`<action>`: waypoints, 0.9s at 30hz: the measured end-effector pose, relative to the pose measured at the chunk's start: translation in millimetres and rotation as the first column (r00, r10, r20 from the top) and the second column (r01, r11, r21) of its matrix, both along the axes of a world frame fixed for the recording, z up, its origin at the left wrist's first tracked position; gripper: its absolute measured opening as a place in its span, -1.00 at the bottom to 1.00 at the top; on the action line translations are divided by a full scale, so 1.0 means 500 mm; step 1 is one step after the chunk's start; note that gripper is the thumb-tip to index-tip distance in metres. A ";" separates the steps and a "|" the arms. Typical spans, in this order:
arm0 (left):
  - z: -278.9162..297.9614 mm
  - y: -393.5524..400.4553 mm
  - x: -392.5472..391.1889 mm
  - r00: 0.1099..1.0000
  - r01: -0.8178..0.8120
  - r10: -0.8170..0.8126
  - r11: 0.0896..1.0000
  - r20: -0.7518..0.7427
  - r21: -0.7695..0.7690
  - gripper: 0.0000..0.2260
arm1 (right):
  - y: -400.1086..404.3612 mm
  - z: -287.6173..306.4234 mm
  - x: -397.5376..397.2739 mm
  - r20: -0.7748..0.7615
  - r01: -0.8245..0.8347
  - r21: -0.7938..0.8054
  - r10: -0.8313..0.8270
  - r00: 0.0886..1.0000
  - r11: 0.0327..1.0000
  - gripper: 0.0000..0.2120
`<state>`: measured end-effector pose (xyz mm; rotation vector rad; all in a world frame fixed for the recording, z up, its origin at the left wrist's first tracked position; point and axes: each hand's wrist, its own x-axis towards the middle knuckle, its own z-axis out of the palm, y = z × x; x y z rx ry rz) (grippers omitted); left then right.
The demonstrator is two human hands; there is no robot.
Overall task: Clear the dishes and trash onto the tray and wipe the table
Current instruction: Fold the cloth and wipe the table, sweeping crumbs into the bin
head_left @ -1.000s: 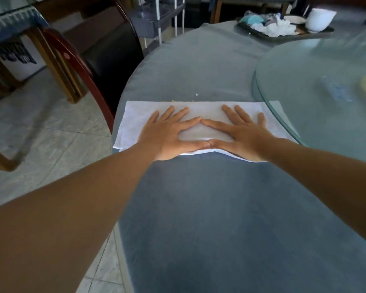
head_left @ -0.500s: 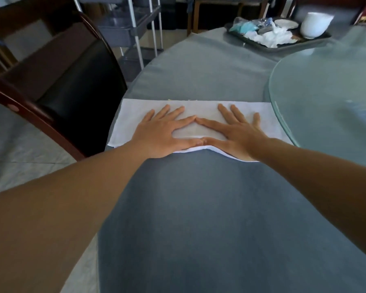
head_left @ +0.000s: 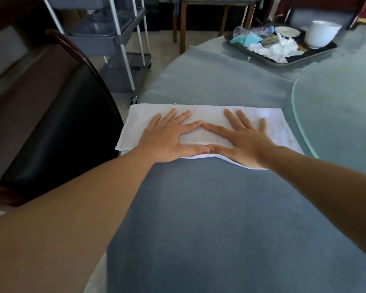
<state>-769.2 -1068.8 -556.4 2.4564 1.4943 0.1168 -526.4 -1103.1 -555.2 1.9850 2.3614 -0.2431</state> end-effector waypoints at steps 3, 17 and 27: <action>-0.005 0.071 -0.004 0.999 0.035 -0.035 0.999 -0.003 0.001 -0.14 | 0.052 0.000 -0.007 0.002 0.045 -0.023 -0.045 0.999 0.999 -0.34; -0.008 0.410 0.014 0.945 0.323 -0.324 0.946 0.034 0.029 -0.11 | 0.260 0.005 -0.029 0.025 0.306 -0.006 -0.306 0.952 0.952 -0.30; -0.036 0.600 0.075 0.890 0.454 -0.456 0.888 0.022 0.079 -0.17 | 0.375 -0.007 -0.007 0.036 0.420 0.003 -0.420 0.907 0.908 -0.29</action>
